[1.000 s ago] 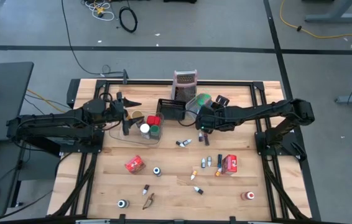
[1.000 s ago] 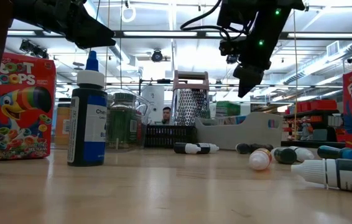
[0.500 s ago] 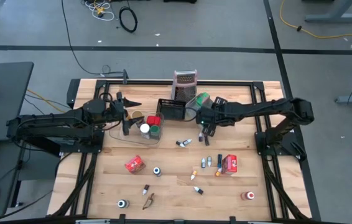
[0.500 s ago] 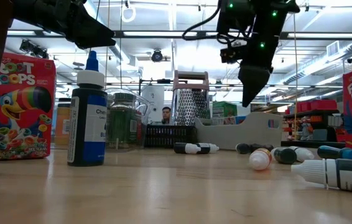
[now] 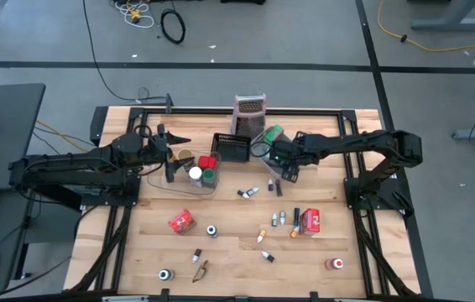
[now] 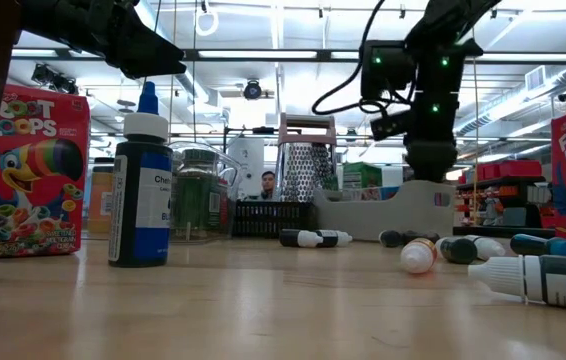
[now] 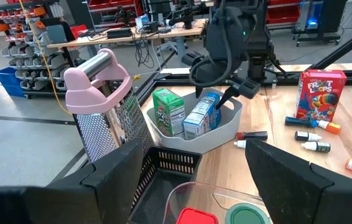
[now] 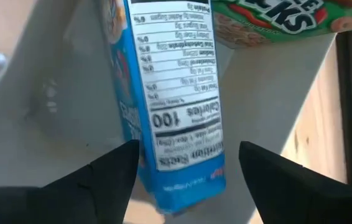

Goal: Pick & Place Kitchen Items
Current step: Put the blue cereal box into the gray bin

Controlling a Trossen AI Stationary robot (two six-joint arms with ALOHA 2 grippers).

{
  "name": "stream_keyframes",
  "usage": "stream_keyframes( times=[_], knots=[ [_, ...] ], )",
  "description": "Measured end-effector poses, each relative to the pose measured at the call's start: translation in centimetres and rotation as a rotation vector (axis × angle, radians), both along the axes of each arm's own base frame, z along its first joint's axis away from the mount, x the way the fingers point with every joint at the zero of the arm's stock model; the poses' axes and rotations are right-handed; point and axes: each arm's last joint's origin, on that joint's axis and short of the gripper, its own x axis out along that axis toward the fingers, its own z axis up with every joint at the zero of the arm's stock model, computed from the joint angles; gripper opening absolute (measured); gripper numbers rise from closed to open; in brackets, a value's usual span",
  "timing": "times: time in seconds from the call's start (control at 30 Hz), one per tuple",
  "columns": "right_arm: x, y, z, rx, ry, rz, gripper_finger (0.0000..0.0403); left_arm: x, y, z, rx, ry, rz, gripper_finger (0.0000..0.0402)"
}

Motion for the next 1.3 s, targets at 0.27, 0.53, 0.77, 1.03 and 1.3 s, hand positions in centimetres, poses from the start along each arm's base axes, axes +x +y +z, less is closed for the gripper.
stream_keyframes(
  times=[0.27, 0.53, 0.77, 1.03, 1.3],
  knots=[
    [0.1, -0.4, -0.3, 0.007, -0.022, 0.023, 0.0276, 0.0, 0.0, 0.0, 0.000, 0.000, 0.000, 0.0291],
    [-0.5, -0.3, -0.4, 0.003, 0.057, 0.060, 0.0190, 0.0, 0.0, 0.0, 0.000, -0.001, 0.000, 0.0291],
    [-0.7, -0.3, -0.3, -0.007, 0.091, 0.078, 0.0082, 0.0, 0.0, 0.0, 0.000, -0.001, 0.000, 0.0291],
    [0.0, -0.1, 2.7, -0.228, 0.208, 0.151, 0.0047, 0.0, 0.0, 0.0, 0.000, -0.001, 0.000, 0.0291],
    [0.1, 0.1, 3.6, -0.373, 0.377, 0.325, 0.0082, 0.0, 0.0, 0.0, 0.000, -0.001, 0.000, 0.0291]
  ],
)
